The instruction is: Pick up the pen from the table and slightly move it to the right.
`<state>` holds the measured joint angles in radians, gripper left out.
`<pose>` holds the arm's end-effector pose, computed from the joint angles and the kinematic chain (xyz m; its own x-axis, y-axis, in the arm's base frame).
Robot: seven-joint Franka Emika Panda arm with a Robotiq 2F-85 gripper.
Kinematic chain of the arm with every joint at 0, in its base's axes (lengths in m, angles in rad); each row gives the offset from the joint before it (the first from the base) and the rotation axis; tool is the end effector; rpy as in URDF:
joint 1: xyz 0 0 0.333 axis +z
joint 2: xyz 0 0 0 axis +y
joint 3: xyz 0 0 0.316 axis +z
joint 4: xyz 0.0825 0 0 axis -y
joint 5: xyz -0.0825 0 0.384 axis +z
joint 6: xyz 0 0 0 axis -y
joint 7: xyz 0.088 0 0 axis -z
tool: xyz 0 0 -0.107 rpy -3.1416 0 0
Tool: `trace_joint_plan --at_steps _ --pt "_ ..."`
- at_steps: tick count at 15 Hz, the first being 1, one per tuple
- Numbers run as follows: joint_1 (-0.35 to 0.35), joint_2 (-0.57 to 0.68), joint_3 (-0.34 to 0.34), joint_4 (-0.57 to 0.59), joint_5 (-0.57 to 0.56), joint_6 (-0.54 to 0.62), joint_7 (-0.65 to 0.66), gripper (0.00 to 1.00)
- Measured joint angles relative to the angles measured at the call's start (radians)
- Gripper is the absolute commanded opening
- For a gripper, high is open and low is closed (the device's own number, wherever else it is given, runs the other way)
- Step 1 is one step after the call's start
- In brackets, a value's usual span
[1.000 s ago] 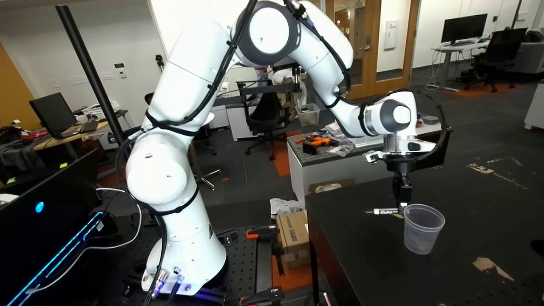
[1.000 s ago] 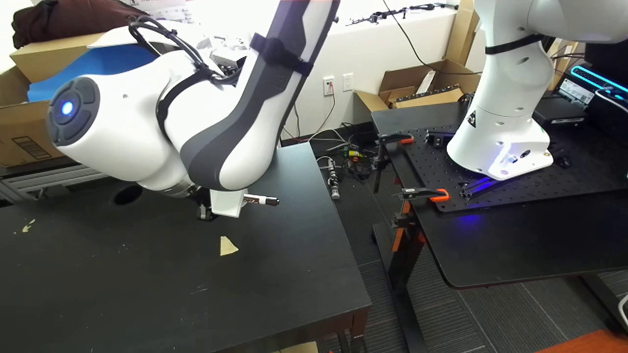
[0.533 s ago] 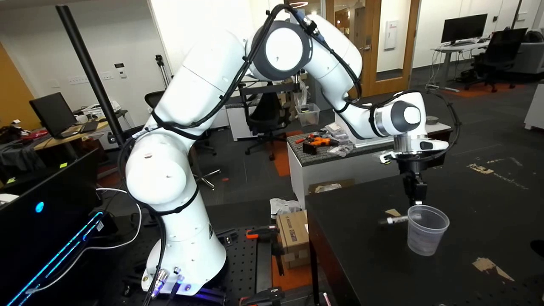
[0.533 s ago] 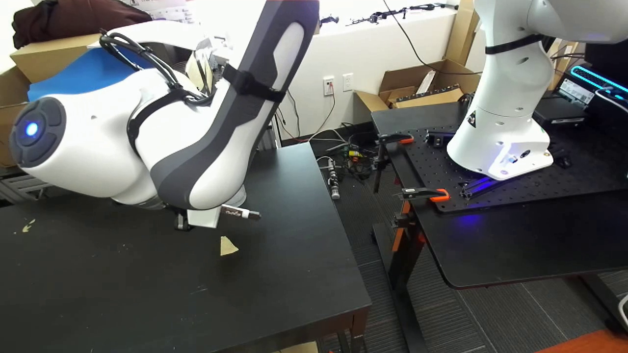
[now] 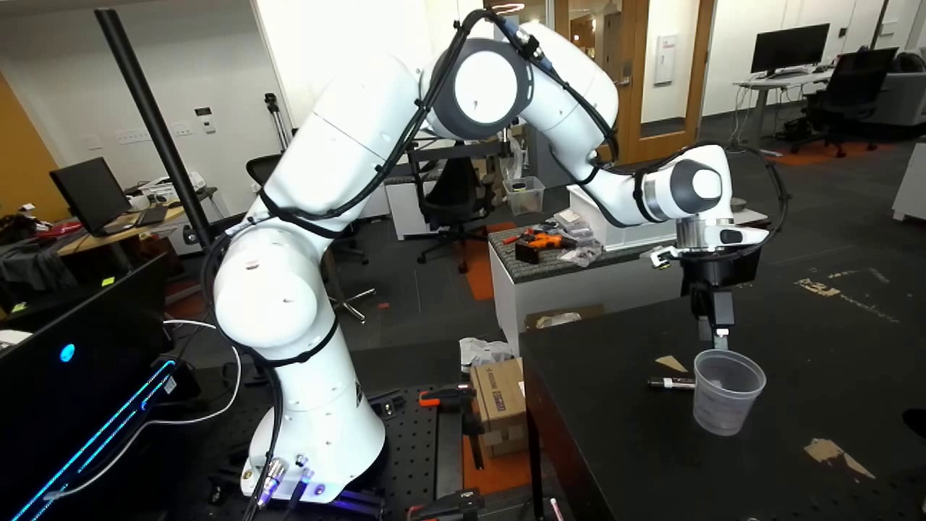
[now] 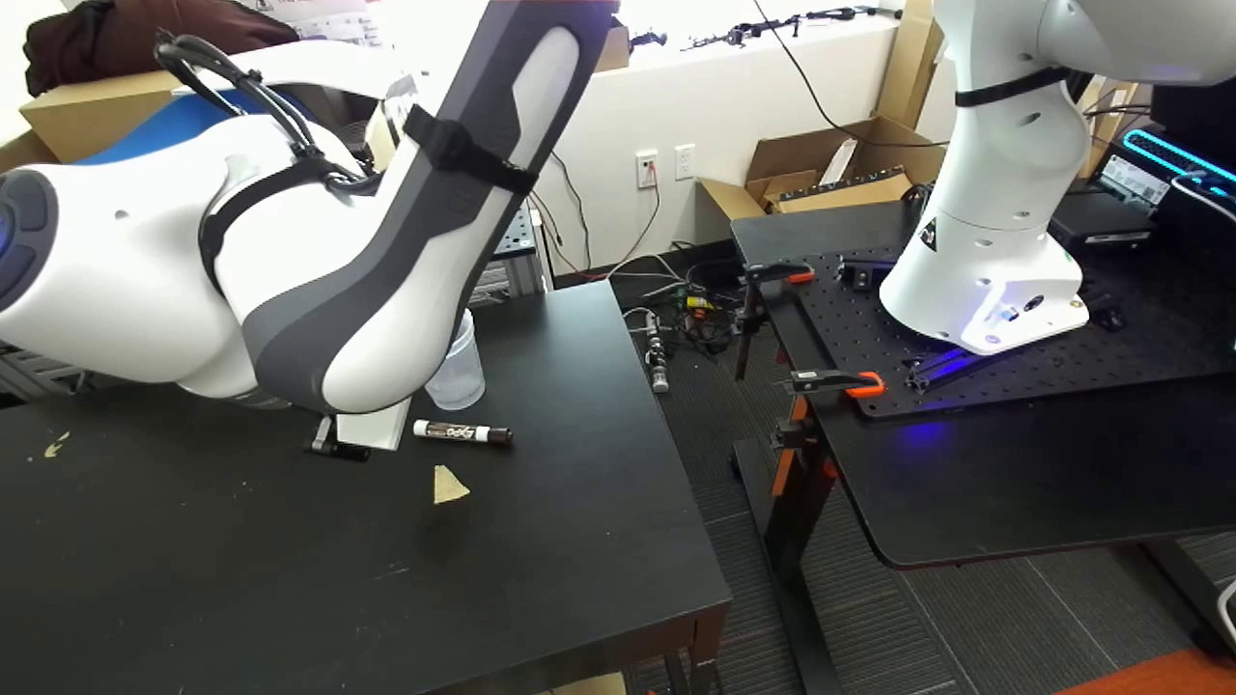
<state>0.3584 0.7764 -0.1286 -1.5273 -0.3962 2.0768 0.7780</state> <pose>0.6702 0.1490 0.1891 0.9613 -0.2663 0.0709 -0.2691 -0.8520 0.4491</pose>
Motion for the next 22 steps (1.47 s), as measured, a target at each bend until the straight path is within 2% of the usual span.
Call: trace_joint_plan --at_steps 6,14,18,22 --pt "0.032 -0.048 0.007 -0.052 -0.001 -0.015 0.099 1.0" --pt "0.044 -0.256 0.061 -0.307 -0.012 0.007 0.133 1.0" --pt "0.022 -0.407 0.105 -0.484 -0.013 0.061 0.102 1.0" --pt "-0.031 -0.521 0.143 -0.617 -0.018 0.134 -0.026 1.0"
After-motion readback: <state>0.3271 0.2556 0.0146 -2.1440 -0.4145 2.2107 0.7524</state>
